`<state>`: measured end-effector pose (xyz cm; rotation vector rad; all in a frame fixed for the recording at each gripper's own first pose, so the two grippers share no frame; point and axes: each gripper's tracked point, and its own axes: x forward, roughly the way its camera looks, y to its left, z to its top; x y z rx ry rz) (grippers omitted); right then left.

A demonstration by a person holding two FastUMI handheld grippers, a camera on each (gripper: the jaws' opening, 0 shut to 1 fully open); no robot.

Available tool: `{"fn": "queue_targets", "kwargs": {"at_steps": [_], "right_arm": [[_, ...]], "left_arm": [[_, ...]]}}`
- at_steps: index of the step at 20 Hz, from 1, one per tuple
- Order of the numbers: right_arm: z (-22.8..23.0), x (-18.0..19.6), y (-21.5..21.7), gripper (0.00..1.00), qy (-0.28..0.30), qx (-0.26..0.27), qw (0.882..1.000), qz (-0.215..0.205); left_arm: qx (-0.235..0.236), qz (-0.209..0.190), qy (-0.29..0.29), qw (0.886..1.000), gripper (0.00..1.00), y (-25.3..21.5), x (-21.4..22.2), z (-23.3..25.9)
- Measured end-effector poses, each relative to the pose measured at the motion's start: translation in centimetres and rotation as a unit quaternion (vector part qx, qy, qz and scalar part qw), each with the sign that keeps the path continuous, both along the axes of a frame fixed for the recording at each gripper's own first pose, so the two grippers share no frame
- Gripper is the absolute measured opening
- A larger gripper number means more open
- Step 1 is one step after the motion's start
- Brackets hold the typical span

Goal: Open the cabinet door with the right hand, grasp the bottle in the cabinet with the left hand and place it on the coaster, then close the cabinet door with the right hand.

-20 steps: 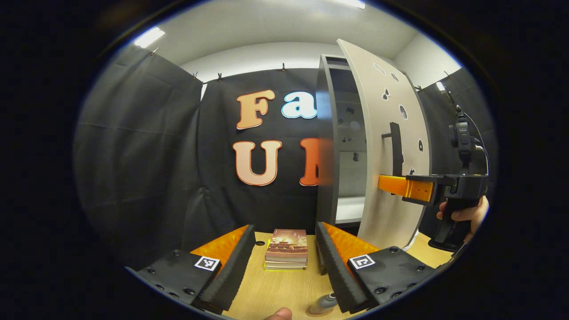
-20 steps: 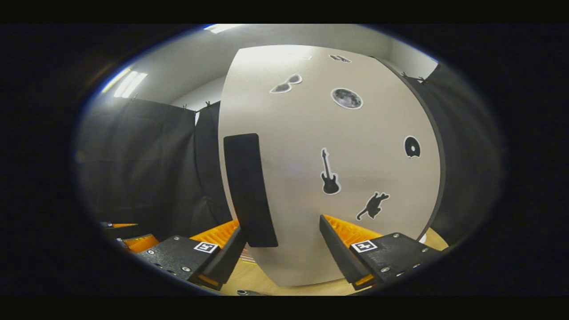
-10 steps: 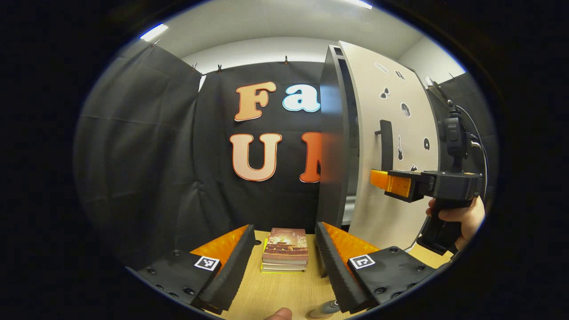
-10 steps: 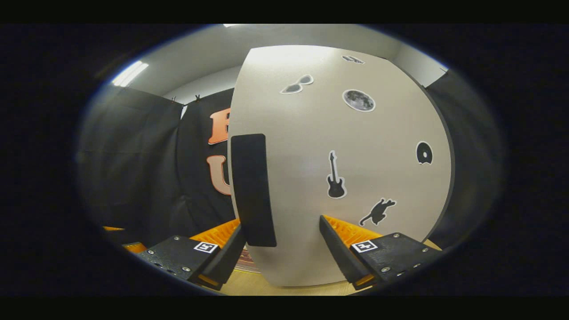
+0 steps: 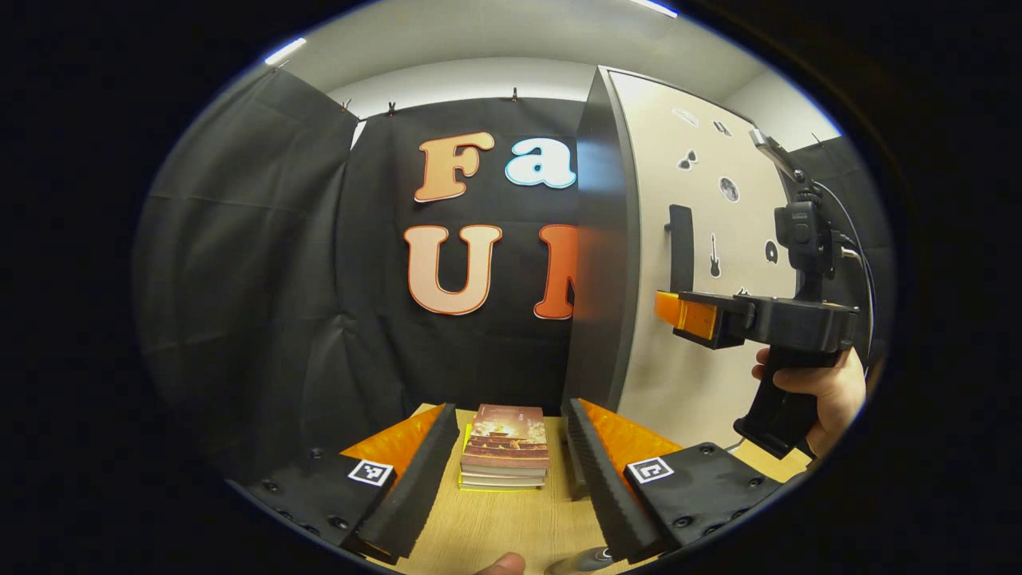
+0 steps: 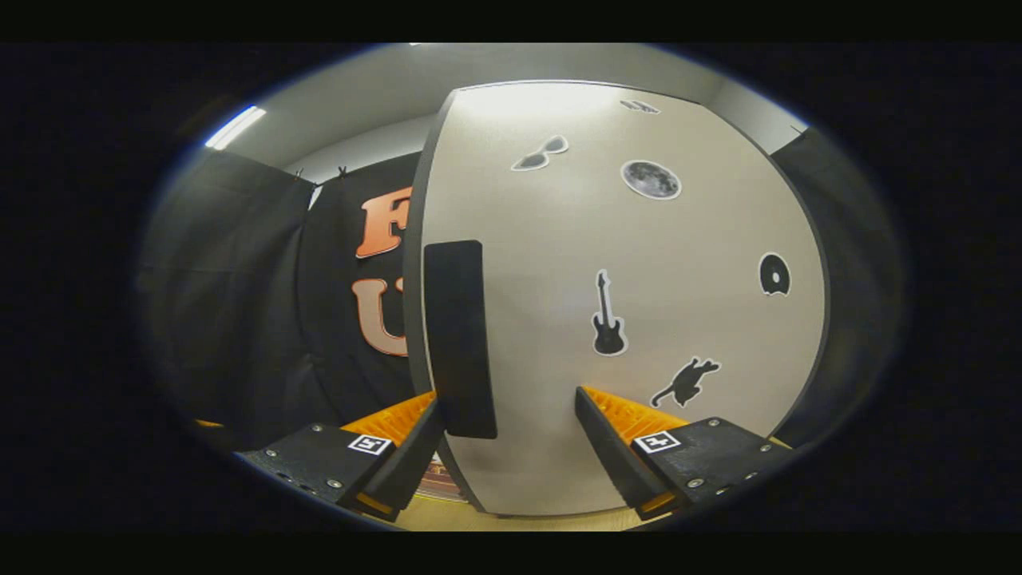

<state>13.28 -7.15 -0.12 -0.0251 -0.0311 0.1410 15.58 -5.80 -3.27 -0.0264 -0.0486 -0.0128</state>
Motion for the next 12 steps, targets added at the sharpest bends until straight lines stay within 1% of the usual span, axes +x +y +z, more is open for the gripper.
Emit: {"fn": "queue_targets", "kwargs": {"at_steps": [2, 3, 5, 6, 9, 12], "right_arm": [[0.0, 0.0, 0.0, 0.94, 0.002, -0.003, 1.000, 0.000], [-0.1, 0.1, 0.2, 0.94, 0.006, 0.002, 1.000, 0.007], [-0.2, -0.9, 0.1, 0.94, 0.017, 0.017, 1.000, 0.018], [0.1, -1.9, -0.1, 0.94, 0.012, 0.017, 1.000, 0.021], [0.2, -6.8, -1.9, 0.94, 0.007, 0.001, 1.000, 0.018], [-0.3, -12.4, -4.5, 0.94, 0.019, 0.000, 1.000, 0.005]], "left_arm": [[0.000, -0.004, 0.001, 1.000, 0.91, -0.4, 0.1, 0.0], [-0.001, -0.006, 0.003, 1.000, 0.91, -0.6, 0.0, -0.1], [-0.004, -0.010, 0.003, 1.000, 0.91, -1.4, -0.5, 0.2], [-0.006, -0.013, 0.001, 1.000, 0.92, -1.8, -0.8, 0.5], [-0.002, -0.019, -0.002, 1.000, 0.91, -3.5, -2.4, 1.1], [0.002, -0.025, -0.009, 1.000, 0.91, -5.3, -4.8, 1.9]]}}
